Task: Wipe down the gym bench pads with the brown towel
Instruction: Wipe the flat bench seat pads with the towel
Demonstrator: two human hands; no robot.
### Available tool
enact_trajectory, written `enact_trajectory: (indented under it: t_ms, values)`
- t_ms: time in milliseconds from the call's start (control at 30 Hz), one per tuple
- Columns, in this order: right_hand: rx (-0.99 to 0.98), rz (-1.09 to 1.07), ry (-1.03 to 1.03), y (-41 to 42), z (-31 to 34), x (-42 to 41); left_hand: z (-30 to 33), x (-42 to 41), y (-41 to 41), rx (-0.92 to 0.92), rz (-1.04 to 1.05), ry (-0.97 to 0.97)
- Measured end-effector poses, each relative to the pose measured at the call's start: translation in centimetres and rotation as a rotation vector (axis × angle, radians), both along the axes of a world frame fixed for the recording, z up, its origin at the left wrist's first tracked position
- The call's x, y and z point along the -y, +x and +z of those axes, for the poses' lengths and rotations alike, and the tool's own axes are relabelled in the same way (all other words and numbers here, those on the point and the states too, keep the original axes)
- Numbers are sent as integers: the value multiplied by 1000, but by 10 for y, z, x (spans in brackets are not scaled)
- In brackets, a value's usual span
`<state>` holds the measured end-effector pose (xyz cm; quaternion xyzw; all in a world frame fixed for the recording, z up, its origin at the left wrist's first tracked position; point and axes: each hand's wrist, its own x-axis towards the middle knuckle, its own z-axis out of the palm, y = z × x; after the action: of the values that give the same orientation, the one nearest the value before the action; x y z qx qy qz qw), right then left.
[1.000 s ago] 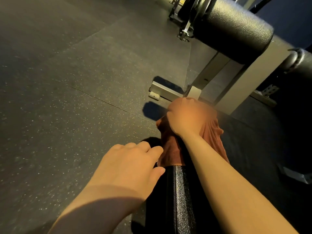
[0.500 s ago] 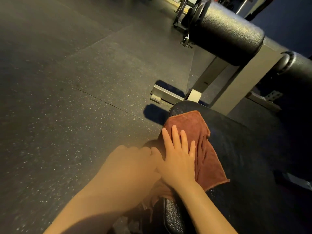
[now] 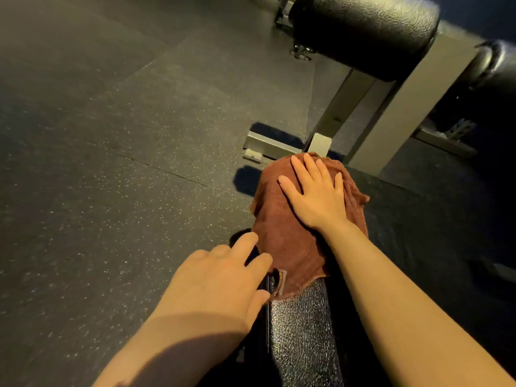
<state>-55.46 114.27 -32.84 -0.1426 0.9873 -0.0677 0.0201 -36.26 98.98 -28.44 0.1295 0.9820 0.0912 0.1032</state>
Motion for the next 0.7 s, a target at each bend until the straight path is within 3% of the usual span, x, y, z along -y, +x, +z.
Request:
enact_trajectory:
  t_ms: [233,467,700]
  values:
    - [-47,-127,4,-34,0,-50,-2,-8,-15,56,13,-23]
    - [-16,-423,1,-27,6,-115,-25,-7,-15,-259,-37,128]
    - [50,-562,-7,-9,6,-62,-26,-1,-6,-447,-27,123]
